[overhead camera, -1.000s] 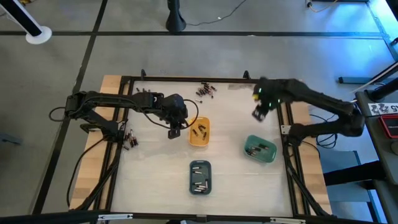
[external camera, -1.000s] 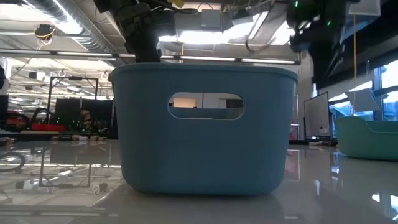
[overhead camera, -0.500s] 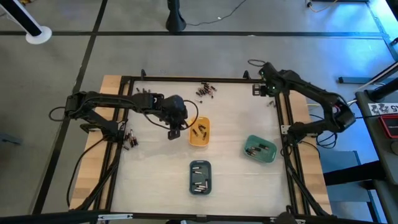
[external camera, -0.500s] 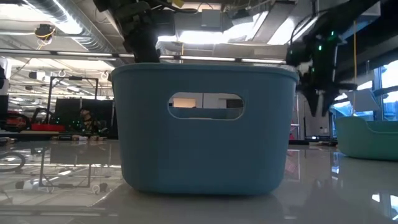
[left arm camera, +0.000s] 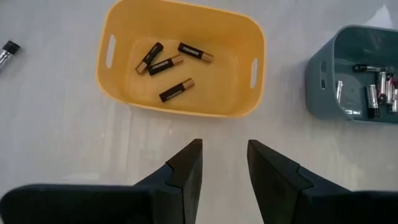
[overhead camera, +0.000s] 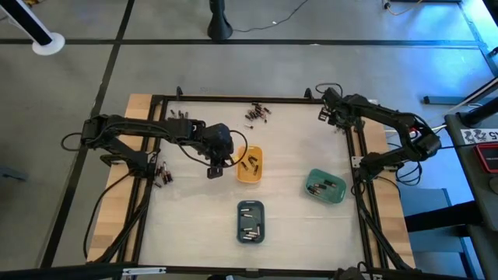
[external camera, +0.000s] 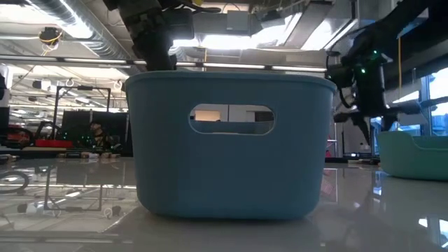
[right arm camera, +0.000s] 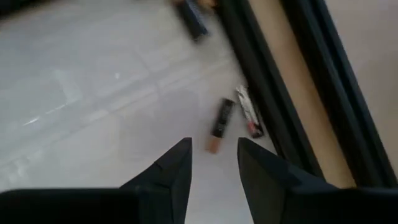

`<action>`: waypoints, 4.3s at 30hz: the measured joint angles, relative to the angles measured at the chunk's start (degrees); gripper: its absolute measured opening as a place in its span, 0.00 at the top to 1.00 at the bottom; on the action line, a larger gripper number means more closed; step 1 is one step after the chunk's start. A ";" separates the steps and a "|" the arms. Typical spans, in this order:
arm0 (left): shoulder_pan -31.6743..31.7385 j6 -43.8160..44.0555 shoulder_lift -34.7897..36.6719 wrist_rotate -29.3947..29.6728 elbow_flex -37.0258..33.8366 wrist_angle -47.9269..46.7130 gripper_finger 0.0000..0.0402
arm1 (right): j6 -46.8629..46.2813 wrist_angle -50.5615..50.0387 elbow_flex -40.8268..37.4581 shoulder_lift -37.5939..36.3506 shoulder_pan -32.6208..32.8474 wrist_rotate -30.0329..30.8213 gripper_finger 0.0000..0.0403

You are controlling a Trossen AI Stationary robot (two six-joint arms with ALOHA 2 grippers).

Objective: Sort batteries
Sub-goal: Put the black battery into the yellow bin

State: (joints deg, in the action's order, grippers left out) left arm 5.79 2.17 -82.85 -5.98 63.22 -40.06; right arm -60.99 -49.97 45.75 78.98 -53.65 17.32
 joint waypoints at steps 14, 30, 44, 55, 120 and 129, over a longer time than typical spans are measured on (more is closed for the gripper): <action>-0.60 -1.86 0.00 0.00 0.00 -1.60 0.71 | -3.91 11.02 -7.50 0.00 -0.54 -0.93 0.68; -0.58 -1.28 0.00 0.02 0.00 -1.26 0.71 | -3.21 22.48 -14.99 -0.39 -4.66 -3.34 0.68; -0.58 -0.01 0.00 0.00 0.02 -0.97 0.71 | 5.29 22.14 -15.41 -0.24 -4.88 -4.17 0.93; -0.58 0.53 0.00 0.00 0.00 -0.64 0.71 | 9.49 25.06 -12.72 -7.04 4.03 -14.40 0.96; 7.99 2.68 0.00 0.25 -10.36 0.02 0.71 | 25.51 23.61 33.61 32.89 49.13 -16.32 0.72; 7.05 2.18 0.00 -1.10 -10.32 -1.69 0.71 | 27.28 22.95 35.96 32.87 48.04 -16.23 0.61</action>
State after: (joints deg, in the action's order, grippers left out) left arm 12.85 4.35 -82.85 -7.08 52.90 -41.76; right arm -33.71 -27.02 81.71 111.85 -5.61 1.09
